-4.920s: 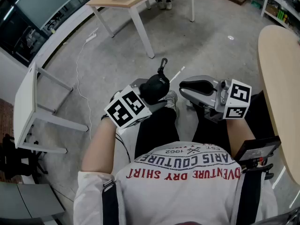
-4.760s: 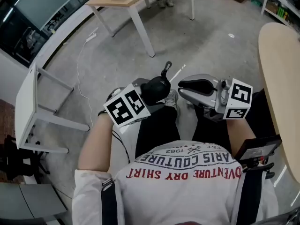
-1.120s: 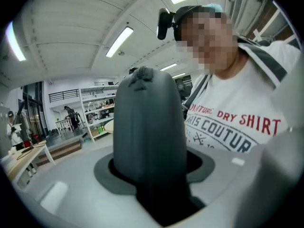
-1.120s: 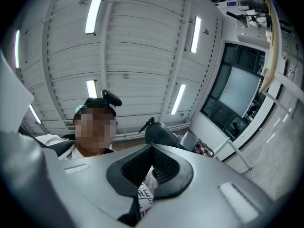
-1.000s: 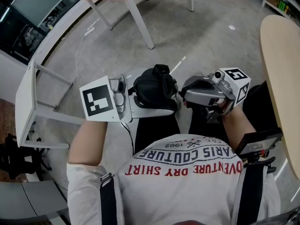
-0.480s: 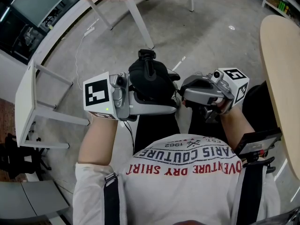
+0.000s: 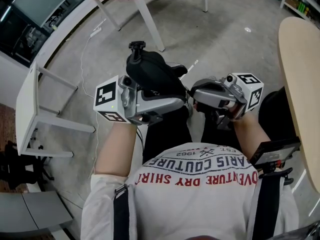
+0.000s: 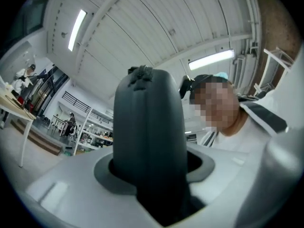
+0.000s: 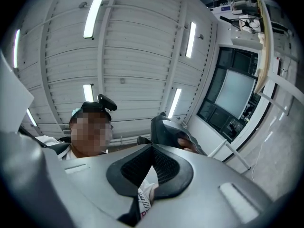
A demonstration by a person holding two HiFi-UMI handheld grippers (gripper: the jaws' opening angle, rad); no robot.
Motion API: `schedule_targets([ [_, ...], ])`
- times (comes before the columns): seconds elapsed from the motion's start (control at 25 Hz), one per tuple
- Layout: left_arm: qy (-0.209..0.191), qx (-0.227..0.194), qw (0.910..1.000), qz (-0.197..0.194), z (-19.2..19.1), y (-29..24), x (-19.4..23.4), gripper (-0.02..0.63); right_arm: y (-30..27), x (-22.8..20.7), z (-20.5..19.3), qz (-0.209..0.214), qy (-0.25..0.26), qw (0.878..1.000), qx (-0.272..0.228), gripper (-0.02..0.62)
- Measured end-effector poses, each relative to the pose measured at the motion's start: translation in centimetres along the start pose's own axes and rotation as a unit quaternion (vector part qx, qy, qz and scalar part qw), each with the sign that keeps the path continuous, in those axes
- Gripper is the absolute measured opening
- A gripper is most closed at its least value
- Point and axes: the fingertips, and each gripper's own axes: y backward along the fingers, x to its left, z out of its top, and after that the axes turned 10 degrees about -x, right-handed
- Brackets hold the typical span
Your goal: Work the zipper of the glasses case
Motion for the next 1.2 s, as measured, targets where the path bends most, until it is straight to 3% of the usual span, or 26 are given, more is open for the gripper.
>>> schedule_targets([
  [0.4, 0.010, -0.115, 0.9922, 0.045, 2.6, 0.9, 1.2, 0.245, 0.7, -1.0, -0.4, -0.016, 0.001, 1.000, -0.004, -0.004],
  [0.64, 0.021, -0.139, 0.9883, 0.059, 2.7, 1.0, 1.6, 0.245, 0.9, -1.0, -0.2, -0.016, 0.002, 1.000, -0.013, -0.005],
  [1.04, 0.049, -0.204, 0.9766, 0.047, 4.2, 1.9, 1.9, 0.245, 0.9, -1.0, -0.6, -0.011, -0.008, 1.000, -0.022, -0.005],
  [1.2, 0.069, -0.248, 0.9655, 0.040, 5.0, 2.7, 2.2, 0.247, 0.7, -1.1, -0.9, -0.008, -0.019, 0.999, -0.030, -0.005],
])
